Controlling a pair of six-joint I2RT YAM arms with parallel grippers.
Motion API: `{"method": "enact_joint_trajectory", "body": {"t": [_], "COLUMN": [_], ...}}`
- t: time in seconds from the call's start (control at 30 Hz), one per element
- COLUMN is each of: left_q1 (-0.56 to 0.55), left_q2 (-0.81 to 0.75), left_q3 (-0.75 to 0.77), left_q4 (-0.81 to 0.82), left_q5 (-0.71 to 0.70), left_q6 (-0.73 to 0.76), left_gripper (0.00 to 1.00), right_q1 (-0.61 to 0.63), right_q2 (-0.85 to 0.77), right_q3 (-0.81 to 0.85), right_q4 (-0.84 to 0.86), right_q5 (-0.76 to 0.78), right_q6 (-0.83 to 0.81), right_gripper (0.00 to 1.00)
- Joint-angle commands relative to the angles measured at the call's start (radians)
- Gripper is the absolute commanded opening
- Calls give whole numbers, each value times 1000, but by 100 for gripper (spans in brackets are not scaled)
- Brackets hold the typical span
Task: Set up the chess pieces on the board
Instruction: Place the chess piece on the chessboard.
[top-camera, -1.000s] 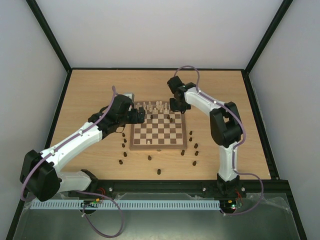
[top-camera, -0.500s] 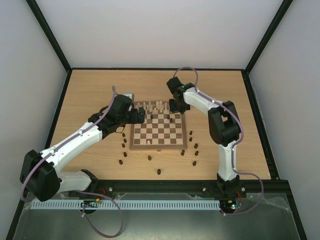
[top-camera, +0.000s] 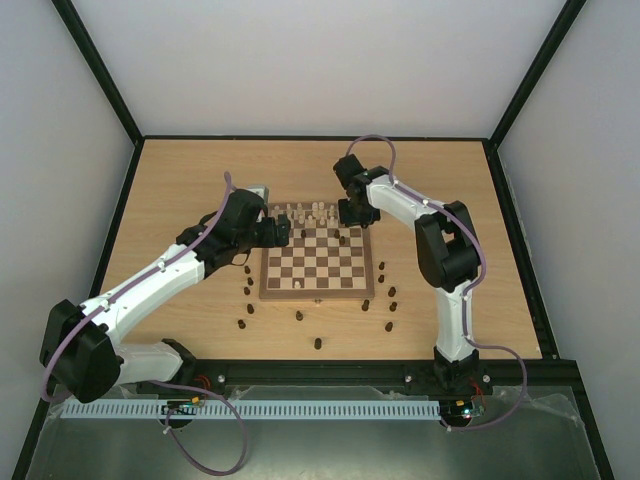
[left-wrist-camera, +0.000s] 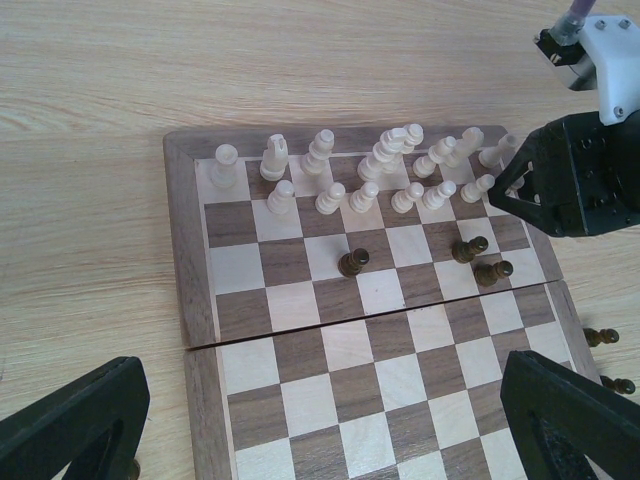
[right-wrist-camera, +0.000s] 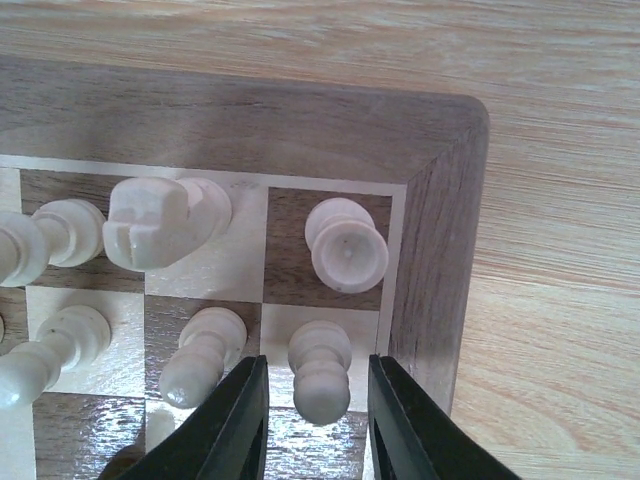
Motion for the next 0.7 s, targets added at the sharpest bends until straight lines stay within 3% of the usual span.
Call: {"method": "enact_joint_trajectory", "body": {"t": [0.0,0.07,0.33,0.37,0.4,0.67], "left_q1": [-1,-1,-20,-36,-53,-153], "left_q2": [5,6,29,31,33,57], "left_q3": [20,22,25,26,30,46], "left_q4": [-5,-8,-35,-41,-50,-115], "left_q5": [-13,-16,10,9,6,-44], "left_q6": [13,12,-15,-22,-28,-72], "left_gripper": [100,99,99,100,100,99], "right_q1": [-3,-3,-2,-2,-2,25], "right_q2": [-15,-41,-315,-360,-413,-895], "right_q3": [20,13,-174,-209,-249,-731], "right_q4": [-57,-61,-17,-6,11,300], "right_q5": [-9,-6,21,18,11,-158], "right_q6": [-4,0,35,41,47,153], "right_gripper": [29,34,73,82,98,98]}}
